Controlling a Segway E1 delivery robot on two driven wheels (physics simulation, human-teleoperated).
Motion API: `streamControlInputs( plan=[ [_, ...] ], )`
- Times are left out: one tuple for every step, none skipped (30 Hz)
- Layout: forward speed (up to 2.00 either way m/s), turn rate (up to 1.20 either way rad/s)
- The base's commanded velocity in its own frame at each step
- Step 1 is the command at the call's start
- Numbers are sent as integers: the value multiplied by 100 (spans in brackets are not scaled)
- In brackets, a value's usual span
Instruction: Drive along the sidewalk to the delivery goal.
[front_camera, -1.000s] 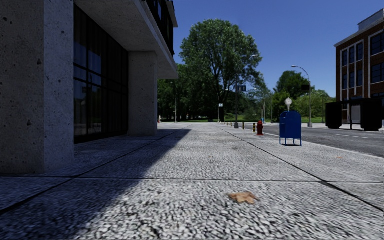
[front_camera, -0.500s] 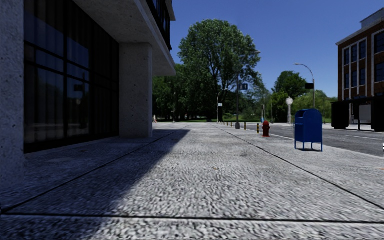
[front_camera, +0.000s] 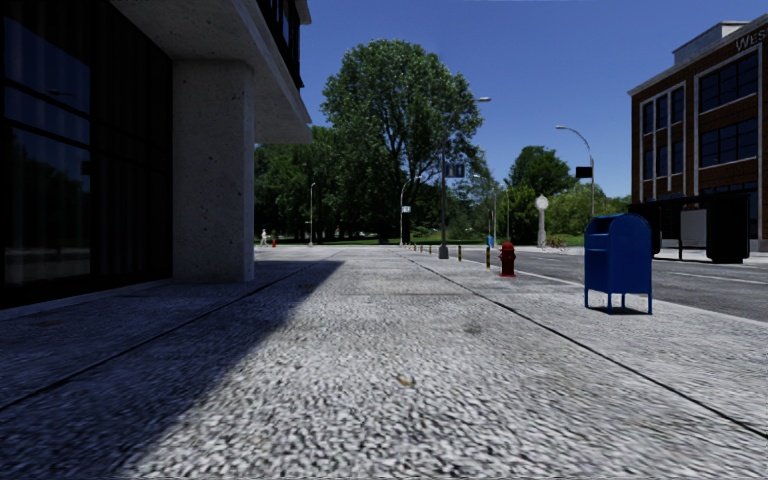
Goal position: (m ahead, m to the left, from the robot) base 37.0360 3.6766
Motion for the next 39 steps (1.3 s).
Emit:
streamControlInputs(
  plan=[
    [200, 0],
    [200, 0],
    [200, 0],
    [200, 0],
    [200, 0],
    [200, 0],
    [200, 0],
    [200, 0],
    [200, 0],
    [200, 0],
    [200, 0],
    [200, 0],
    [200, 0],
    [200, 0],
    [200, 0],
    [200, 0],
    [200, 0],
    [200, 0],
    [200, 0],
    [200, 0],
    [200, 0],
    [200, 0],
    [200, 0],
    [200, 0],
    [200, 0],
    [200, 0],
    [200, 0],
    [200, 0],
    [200, 0],
    [200, 0],
    [200, 0],
    [200, 0],
    [200, 0],
    [200, 0],
    [200, 0],
    [200, 0],
    [200, 0],
    [200, 0],
    [200, 0]
  ],
)
